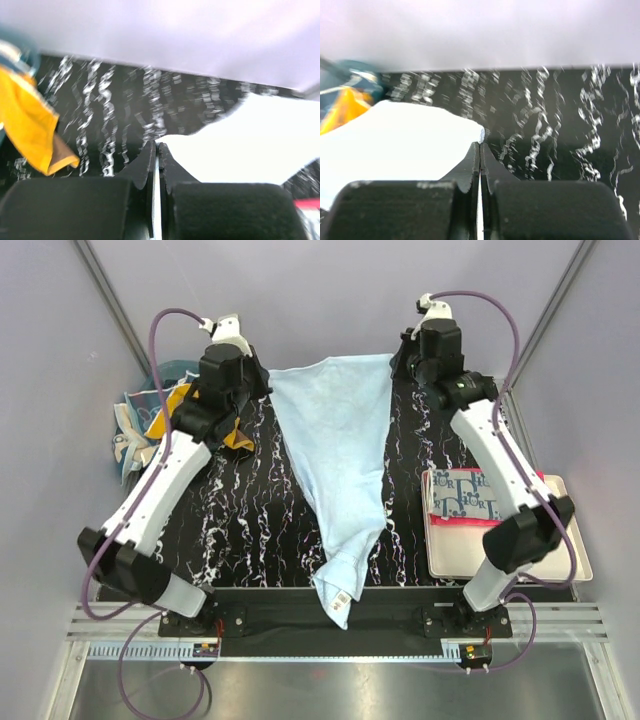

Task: Fold and stack the towels
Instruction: Flatten out the crumpled towel

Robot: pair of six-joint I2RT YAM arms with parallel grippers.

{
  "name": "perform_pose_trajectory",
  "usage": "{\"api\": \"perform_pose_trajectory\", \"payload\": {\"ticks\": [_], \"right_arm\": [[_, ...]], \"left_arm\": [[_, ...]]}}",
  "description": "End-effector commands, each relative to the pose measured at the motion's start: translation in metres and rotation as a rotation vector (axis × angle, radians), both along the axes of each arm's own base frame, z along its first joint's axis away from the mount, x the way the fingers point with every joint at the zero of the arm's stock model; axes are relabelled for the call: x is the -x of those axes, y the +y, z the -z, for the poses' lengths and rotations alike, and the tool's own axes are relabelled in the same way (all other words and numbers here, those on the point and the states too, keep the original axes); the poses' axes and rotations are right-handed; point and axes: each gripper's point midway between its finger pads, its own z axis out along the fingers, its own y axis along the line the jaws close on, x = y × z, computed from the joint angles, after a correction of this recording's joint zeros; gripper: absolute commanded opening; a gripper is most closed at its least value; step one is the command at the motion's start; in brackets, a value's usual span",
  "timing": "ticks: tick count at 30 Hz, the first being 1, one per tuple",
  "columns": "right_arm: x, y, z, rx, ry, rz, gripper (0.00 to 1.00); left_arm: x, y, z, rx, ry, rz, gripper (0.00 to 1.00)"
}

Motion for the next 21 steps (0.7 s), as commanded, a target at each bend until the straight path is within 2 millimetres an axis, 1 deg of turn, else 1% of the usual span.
{"api": "perform_pose_trajectory", "payload": {"ticks": [1, 2, 3, 4, 5, 6, 8, 9, 11, 12, 13, 14, 15, 16, 17, 18, 20, 21], "right_arm": [[0.045, 0.004, -0.076, -0.010, -0.170, -0.055, 0.00], [0.054, 0.003, -0.089, -0.015, -0.196, -0.061, 0.00], [0.064, 0.003, -0.104, -0.020, -0.225, -0.071, 0.00], [0.079, -0.001, -0.125, -0.034, -0.265, -0.080, 0.00], [0.089, -0.002, -0.134, -0.039, -0.281, -0.089, 0.00], [0.103, -0.006, -0.157, -0.057, -0.329, -0.095, 0.00], [0.119, -0.006, -0.174, -0.072, -0.356, -0.124, 0.00], [0.132, -0.010, -0.194, -0.088, -0.399, -0.132, 0.00], [0.147, -0.010, -0.209, -0.104, -0.427, -0.155, 0.00], [0.157, -0.013, -0.225, -0.118, -0.461, -0.164, 0.00], [0.165, -0.014, -0.234, -0.126, -0.482, -0.177, 0.00], [0.173, -0.015, -0.240, -0.131, -0.490, -0.189, 0.00], [0.183, -0.018, -0.254, -0.144, -0.523, -0.199, 0.00], [0.191, -0.021, -0.263, -0.152, -0.547, -0.202, 0.00], [0.198, -0.021, -0.269, -0.158, -0.561, -0.219, 0.00], [0.207, -0.023, -0.279, -0.166, -0.588, -0.230, 0.00], [0.219, -0.026, -0.289, -0.175, -0.615, -0.242, 0.00], [0.227, -0.029, -0.298, -0.182, -0.642, -0.244, 0.00]], "left_arm": [[0.048, -0.012, -0.081, -0.013, -0.193, 0.131, 0.00], [0.058, -0.013, -0.092, -0.022, -0.210, 0.144, 0.00], [0.075, -0.010, -0.122, -0.020, -0.273, 0.161, 0.00], [0.088, -0.014, -0.132, -0.022, -0.290, 0.190, 0.00], [0.098, -0.014, -0.144, -0.022, -0.316, 0.205, 0.00], [0.115, -0.015, -0.170, -0.014, -0.375, 0.234, 0.00], [0.132, -0.014, -0.186, -0.011, -0.403, 0.268, 0.00], [0.144, -0.014, -0.199, -0.007, -0.436, 0.293, 0.00], [0.162, -0.010, -0.223, 0.015, -0.492, 0.313, 0.00], [0.172, -0.011, -0.232, 0.027, -0.513, 0.346, 0.00], [0.183, -0.009, -0.247, 0.042, -0.547, 0.364, 0.00], [0.190, -0.008, -0.254, 0.047, -0.563, 0.379, 0.00], [0.198, -0.008, -0.260, 0.051, -0.580, 0.398, 0.00], [0.207, -0.008, -0.267, 0.060, -0.603, 0.427, 0.00], [0.219, -0.004, -0.278, 0.071, -0.637, 0.438, 0.00], [0.227, -0.002, -0.284, 0.078, -0.659, 0.451, 0.00], [0.241, 0.004, -0.297, 0.092, -0.702, 0.463, 0.00], [0.251, 0.008, -0.303, 0.101, -0.724, 0.469, 0.00]]}}
